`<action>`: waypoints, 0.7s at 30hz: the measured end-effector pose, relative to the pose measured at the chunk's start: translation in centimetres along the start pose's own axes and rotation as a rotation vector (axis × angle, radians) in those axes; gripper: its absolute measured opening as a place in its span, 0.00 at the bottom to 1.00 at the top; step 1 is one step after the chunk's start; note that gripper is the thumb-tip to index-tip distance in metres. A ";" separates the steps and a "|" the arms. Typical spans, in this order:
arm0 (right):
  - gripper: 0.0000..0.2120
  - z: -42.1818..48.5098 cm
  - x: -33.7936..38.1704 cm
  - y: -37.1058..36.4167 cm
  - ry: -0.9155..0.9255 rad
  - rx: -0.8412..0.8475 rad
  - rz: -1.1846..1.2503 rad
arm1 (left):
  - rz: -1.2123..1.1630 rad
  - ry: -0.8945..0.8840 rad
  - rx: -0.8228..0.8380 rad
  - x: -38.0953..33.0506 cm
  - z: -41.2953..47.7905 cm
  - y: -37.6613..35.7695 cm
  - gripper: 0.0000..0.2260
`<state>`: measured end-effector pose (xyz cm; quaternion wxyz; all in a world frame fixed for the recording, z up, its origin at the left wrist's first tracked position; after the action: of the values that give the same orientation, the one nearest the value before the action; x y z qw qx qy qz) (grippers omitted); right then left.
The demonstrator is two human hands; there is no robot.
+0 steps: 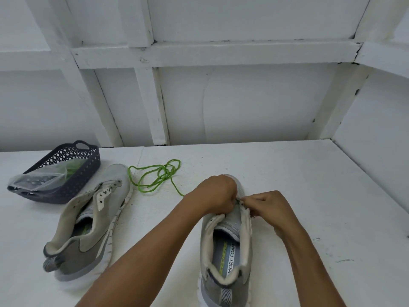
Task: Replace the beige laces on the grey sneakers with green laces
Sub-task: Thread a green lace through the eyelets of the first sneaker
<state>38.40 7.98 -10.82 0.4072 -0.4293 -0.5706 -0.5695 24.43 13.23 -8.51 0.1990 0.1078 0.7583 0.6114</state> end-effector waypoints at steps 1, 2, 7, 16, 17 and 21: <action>0.11 0.0 0.0 0.0 0.006 -0.001 0.021 | 0.009 -0.001 -0.008 0.0 0.1 -0.3 0.06; 0.11 -0.1 0.0 0.0 0.008 -0.006 0.043 | 0.019 -0.007 -0.020 0.0 0.1 -0.5 0.06; 0.10 -0.2 -0.3 0.0 0.021 -0.005 0.050 | 0.010 -0.075 -0.120 -0.1 -0.7 -0.3 0.08; 0.07 -0.3 0.0 -0.1 0.021 0.008 0.078 | -0.040 -0.071 -0.166 -0.1 -1.4 -0.1 0.09; 0.07 -0.4 0.0 0.0 0.018 0.007 0.087 | -0.035 -0.068 -0.168 -0.3 -1.4 -0.1 0.09; 0.06 -0.1 -0.2 0.0 -0.017 -0.002 0.137 | -0.092 -0.042 -0.168 -0.2 -1.2 -0.3 0.08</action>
<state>38.48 7.92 -10.99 0.4400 -0.4725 -0.5427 -0.5372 24.15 11.96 -8.59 0.2513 0.0686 0.7041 0.6606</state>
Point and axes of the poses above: each hand's wrist, its own z-axis towards the middle knuckle, its own y-axis out of the back of the hand, x = y × z, the point moved 4 cm from there along z, towards the middle knuckle, and after that the axes turned 9 degrees about y, right-handed, at the moved point
